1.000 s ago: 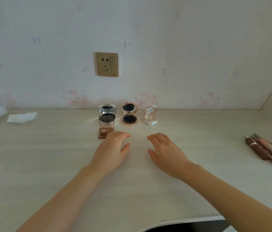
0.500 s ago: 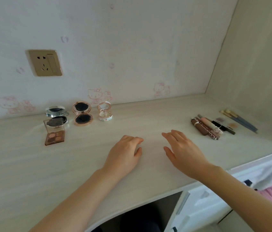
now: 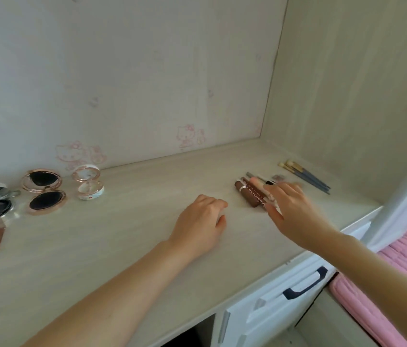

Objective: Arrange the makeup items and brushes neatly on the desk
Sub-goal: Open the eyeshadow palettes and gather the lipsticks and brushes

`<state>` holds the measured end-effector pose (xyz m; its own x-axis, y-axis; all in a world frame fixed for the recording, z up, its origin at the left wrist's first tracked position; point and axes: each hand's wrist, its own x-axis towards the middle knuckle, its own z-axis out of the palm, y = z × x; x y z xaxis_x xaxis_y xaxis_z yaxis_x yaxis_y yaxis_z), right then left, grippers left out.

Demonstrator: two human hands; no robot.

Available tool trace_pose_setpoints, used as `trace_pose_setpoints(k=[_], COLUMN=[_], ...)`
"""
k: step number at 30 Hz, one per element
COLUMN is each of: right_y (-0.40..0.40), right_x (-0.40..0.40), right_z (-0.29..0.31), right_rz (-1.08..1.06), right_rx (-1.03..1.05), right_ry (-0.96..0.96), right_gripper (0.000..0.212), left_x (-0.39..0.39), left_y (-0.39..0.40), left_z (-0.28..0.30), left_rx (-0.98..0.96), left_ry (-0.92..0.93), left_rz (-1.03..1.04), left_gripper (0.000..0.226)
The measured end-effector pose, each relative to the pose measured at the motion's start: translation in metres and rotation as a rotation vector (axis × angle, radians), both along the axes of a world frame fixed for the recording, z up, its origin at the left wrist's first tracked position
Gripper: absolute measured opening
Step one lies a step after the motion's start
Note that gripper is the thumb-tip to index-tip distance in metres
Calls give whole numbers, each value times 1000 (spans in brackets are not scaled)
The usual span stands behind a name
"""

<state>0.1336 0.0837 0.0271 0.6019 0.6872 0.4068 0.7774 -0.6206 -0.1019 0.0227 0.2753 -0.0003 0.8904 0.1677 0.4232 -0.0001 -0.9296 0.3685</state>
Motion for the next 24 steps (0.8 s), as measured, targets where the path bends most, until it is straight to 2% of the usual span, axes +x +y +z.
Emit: trace_pose_setpoints(k=[5, 11, 16, 20, 24], right_y=[-19, -16, 1, 11, 15], right_x=[53, 110, 136, 143, 147], right_z=[-1, 0, -2, -8, -10], right_rz=[-123, -238, -286, -319, -343], right_rx=[-13, -90, -156, -237, -299], right_ry=[62, 197, 223, 205, 190], right_gripper=[39, 40, 46, 43, 42], left_x=[52, 120, 175, 208, 227], left_y=[-10, -15, -23, -28, -34], left_z=[14, 29, 30, 19, 18], left_rx=[-35, -93, -181, -177, -115], left_ry=[-74, -60, 122, 328, 438], left_rz=[-3, -43, -57, -28, -32], left_gripper=[25, 23, 30, 43, 46])
